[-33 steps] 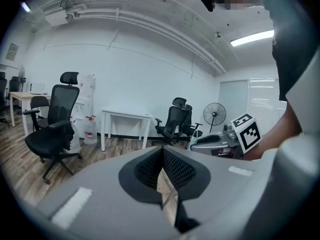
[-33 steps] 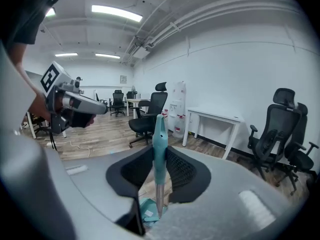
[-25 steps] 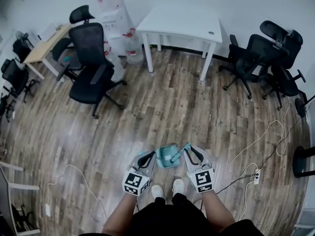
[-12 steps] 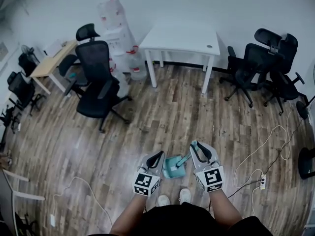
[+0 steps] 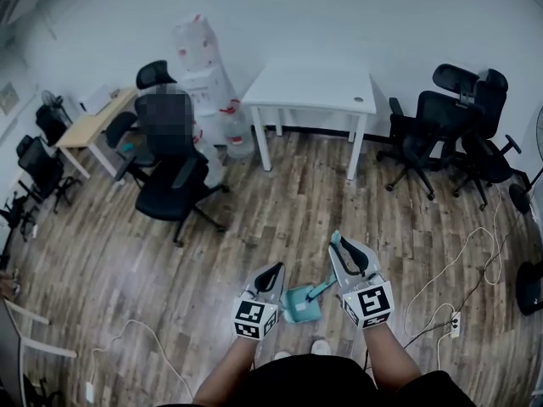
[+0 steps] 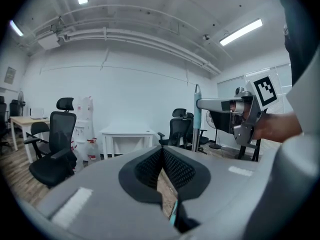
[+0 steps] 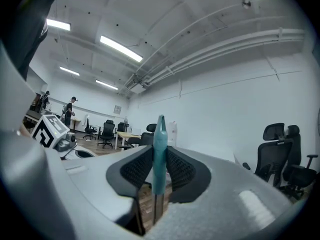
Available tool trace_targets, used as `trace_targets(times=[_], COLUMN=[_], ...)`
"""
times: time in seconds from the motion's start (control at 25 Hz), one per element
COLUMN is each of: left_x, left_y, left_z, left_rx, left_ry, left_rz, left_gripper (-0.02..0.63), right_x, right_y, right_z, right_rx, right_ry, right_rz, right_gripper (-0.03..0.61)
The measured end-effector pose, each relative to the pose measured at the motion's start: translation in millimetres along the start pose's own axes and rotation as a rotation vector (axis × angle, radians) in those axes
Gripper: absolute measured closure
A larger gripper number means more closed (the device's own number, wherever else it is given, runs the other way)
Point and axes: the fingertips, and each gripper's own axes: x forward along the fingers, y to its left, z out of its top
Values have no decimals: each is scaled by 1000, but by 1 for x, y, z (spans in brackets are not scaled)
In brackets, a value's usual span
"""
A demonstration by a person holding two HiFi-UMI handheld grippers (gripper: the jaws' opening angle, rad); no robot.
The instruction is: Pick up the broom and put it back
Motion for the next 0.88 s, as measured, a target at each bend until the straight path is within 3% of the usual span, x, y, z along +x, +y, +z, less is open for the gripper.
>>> trace_targets(times=[0.24,0.88], left_x=[7,9], left_y=[13,16], left_z=[11,14], left_rx=[8,7], left_ry=[4,-8], left_rz=[27,-3], left_gripper=[594,594], right_x=[5,11], right_y=[-10,-13], right_z=[19,4], right_rx=[-9,-7], right_ry=[-20,10], right_rz=[-53,-80], right_gripper=[488,488])
